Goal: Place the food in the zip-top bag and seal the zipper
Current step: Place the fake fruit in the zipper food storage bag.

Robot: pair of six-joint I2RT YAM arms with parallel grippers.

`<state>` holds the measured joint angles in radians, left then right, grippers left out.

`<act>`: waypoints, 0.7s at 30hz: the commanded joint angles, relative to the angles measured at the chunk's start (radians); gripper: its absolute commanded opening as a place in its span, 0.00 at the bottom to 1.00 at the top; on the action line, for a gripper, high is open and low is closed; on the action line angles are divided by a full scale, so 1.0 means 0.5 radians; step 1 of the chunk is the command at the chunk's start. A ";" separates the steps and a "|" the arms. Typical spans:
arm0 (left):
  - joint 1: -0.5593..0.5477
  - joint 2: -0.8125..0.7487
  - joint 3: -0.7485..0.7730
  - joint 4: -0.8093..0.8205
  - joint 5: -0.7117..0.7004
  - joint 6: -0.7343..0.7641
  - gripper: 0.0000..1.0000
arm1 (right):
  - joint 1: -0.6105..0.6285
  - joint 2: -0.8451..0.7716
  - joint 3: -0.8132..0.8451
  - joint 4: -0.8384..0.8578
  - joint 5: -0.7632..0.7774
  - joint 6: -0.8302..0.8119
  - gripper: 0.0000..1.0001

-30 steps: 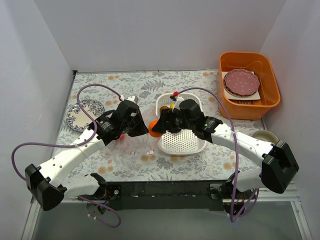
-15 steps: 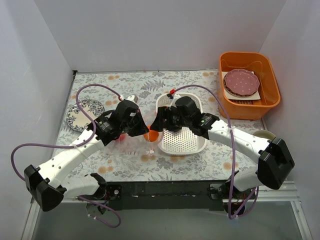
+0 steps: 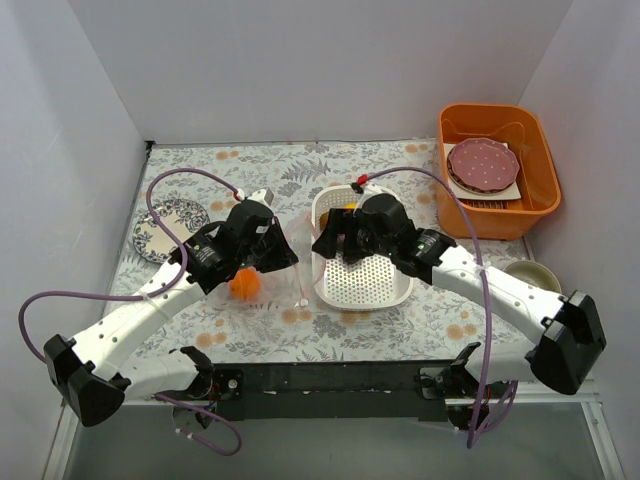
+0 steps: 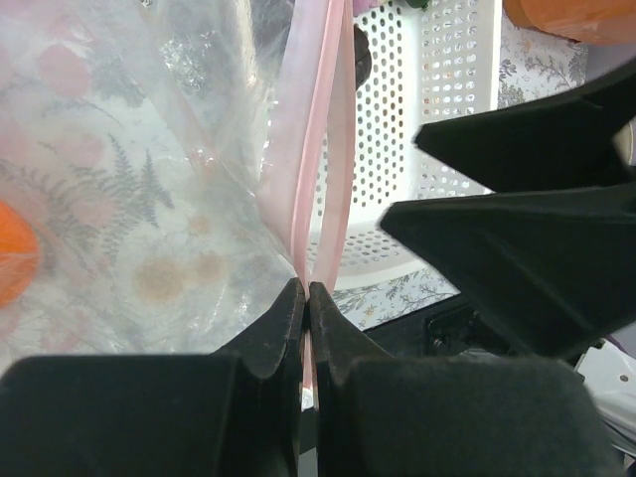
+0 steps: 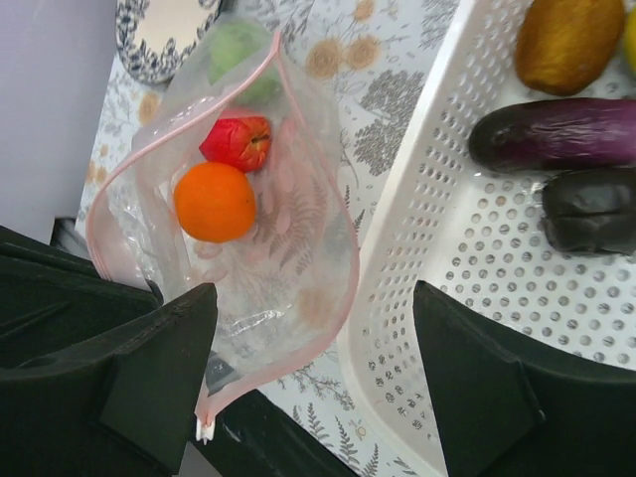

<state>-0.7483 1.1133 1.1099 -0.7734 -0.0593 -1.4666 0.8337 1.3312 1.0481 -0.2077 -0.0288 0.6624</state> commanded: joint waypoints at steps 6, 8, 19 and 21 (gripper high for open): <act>-0.001 -0.140 0.008 0.022 -0.075 -0.024 0.00 | -0.014 -0.340 -0.163 -0.198 0.687 0.160 0.90; -0.001 -0.192 0.004 0.031 -0.108 -0.024 0.00 | -0.035 -0.325 -0.160 -0.247 0.680 0.142 0.90; -0.004 -0.193 -0.017 0.007 -0.096 -0.030 0.00 | -0.198 0.138 0.045 -0.508 0.481 -0.119 0.91; -0.001 -0.193 -0.020 0.004 -0.108 -0.030 0.00 | -0.216 0.230 0.097 -0.508 0.466 -0.174 0.91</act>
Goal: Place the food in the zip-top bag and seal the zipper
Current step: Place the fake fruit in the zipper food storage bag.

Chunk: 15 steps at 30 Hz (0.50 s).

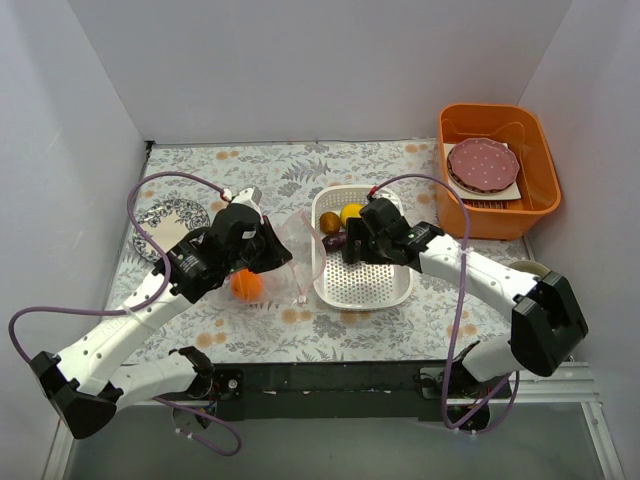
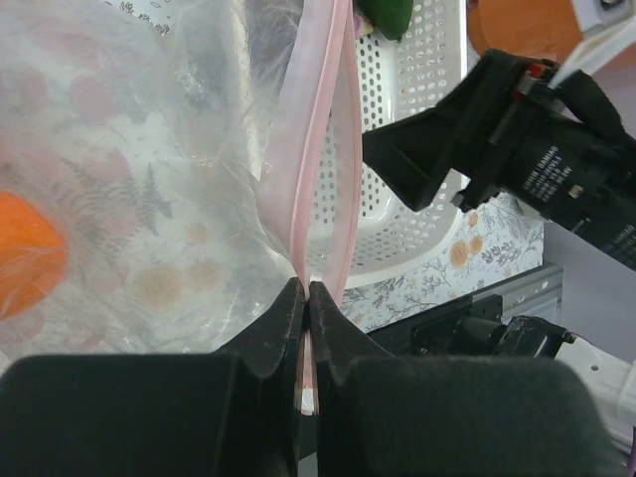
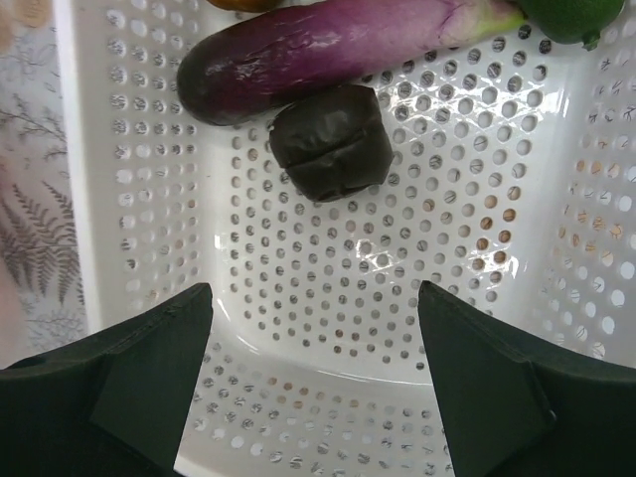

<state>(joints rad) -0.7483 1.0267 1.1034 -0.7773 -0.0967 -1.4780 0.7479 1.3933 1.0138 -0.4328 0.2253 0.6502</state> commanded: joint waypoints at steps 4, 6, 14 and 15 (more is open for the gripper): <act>-0.004 -0.016 -0.016 0.005 -0.040 -0.001 0.00 | -0.112 0.201 0.218 0.019 -0.085 -0.227 0.90; -0.001 -0.016 -0.019 0.005 -0.040 -0.005 0.00 | -0.146 0.260 0.258 0.053 -0.150 -0.248 0.90; -0.001 0.008 -0.019 0.024 -0.043 0.002 0.00 | -0.235 0.536 0.430 0.013 -0.370 -0.389 0.84; -0.001 0.011 -0.022 0.024 -0.043 0.002 0.00 | -0.235 0.551 0.436 0.010 -0.392 -0.392 0.84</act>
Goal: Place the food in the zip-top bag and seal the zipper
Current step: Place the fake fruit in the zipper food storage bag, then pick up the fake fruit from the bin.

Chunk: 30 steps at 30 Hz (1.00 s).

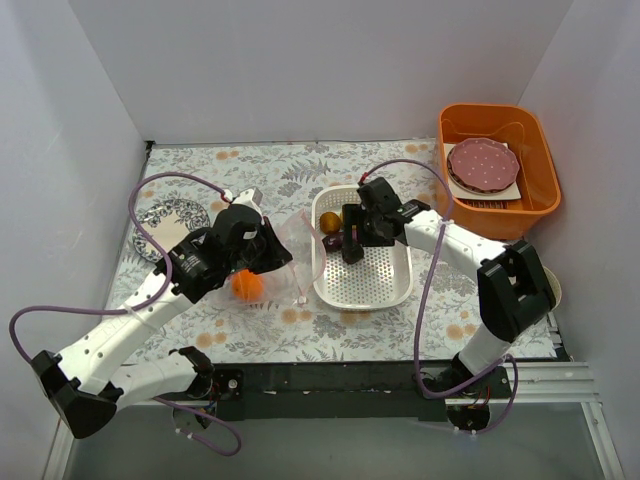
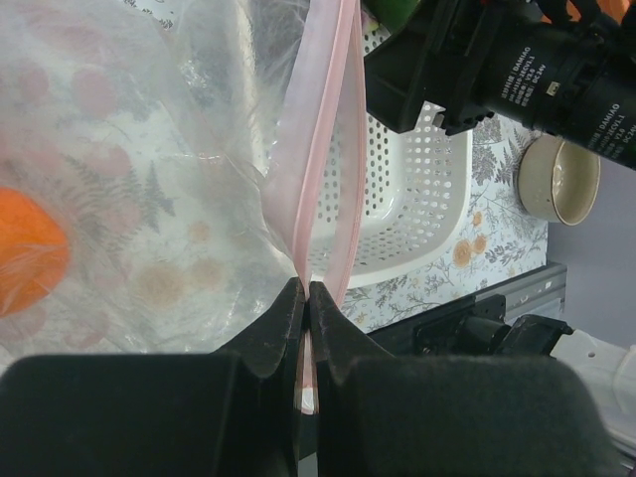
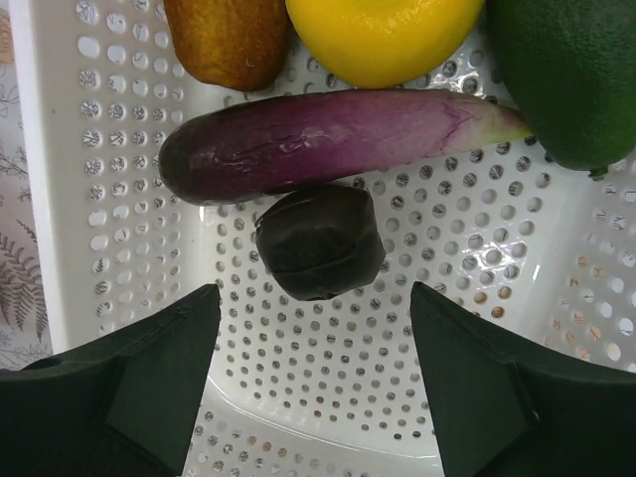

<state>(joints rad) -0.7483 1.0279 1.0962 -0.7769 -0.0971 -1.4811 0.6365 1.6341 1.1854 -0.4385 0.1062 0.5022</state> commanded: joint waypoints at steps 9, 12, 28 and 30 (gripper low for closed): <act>-0.001 0.027 -0.005 0.032 -0.057 0.026 0.00 | -0.012 0.128 0.007 0.138 -0.286 -0.108 0.83; -0.001 0.055 0.010 0.038 -0.051 0.041 0.00 | -0.012 0.153 0.022 0.156 -0.253 -0.096 0.83; -0.001 0.021 0.035 0.044 -0.070 0.041 0.00 | -0.012 0.275 0.096 0.064 -0.129 -0.142 0.68; -0.001 0.043 0.050 0.041 -0.073 0.054 0.00 | -0.012 0.269 0.071 0.079 -0.151 -0.139 0.66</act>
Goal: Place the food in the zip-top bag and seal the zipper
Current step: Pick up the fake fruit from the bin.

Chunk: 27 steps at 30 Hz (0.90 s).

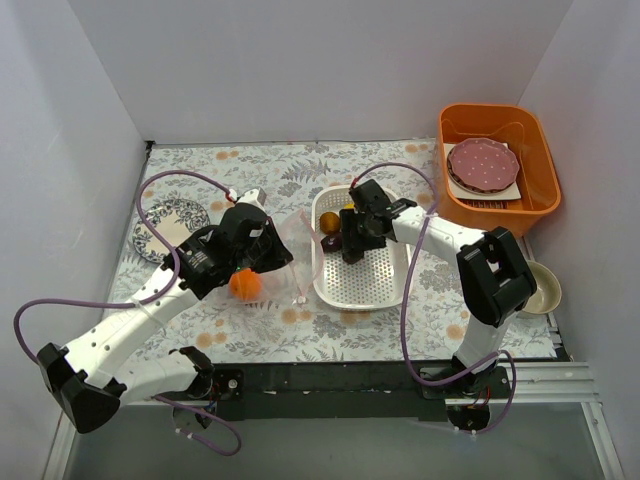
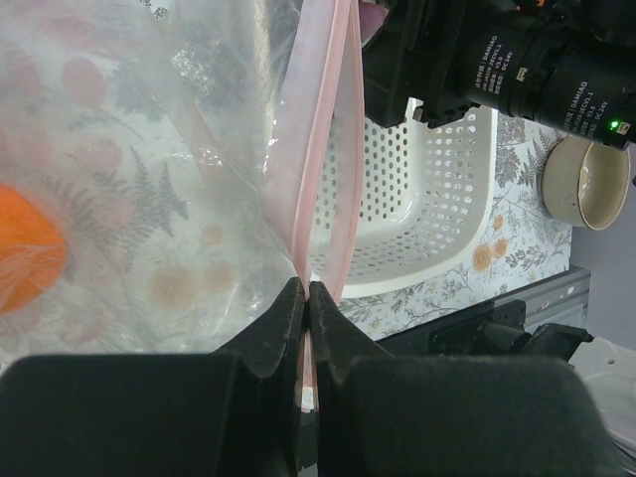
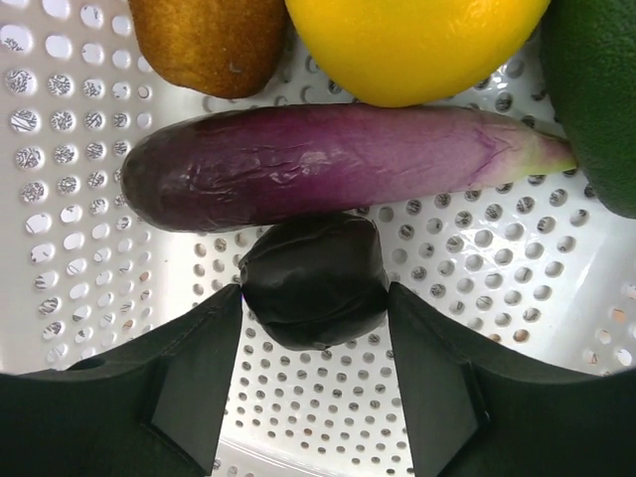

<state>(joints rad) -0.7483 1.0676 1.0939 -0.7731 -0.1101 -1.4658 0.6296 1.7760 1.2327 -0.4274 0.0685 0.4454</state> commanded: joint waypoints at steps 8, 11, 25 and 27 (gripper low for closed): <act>-0.001 -0.027 0.058 0.046 -0.016 0.014 0.00 | 0.002 -0.045 -0.146 0.128 -0.211 -0.044 0.68; -0.001 -0.021 0.058 0.037 -0.010 0.014 0.00 | 0.002 -0.057 -0.198 0.134 -0.207 -0.035 0.69; -0.001 -0.003 0.064 0.046 0.008 0.011 0.00 | 0.002 -0.196 -0.247 0.143 -0.048 -0.038 0.83; -0.001 -0.006 0.061 0.040 0.008 0.014 0.00 | 0.002 -0.180 -0.201 0.125 -0.039 -0.050 0.84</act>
<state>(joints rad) -0.7483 1.0687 1.0946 -0.7692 -0.1116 -1.4628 0.6304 1.7035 1.0794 -0.3458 -0.0010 0.4381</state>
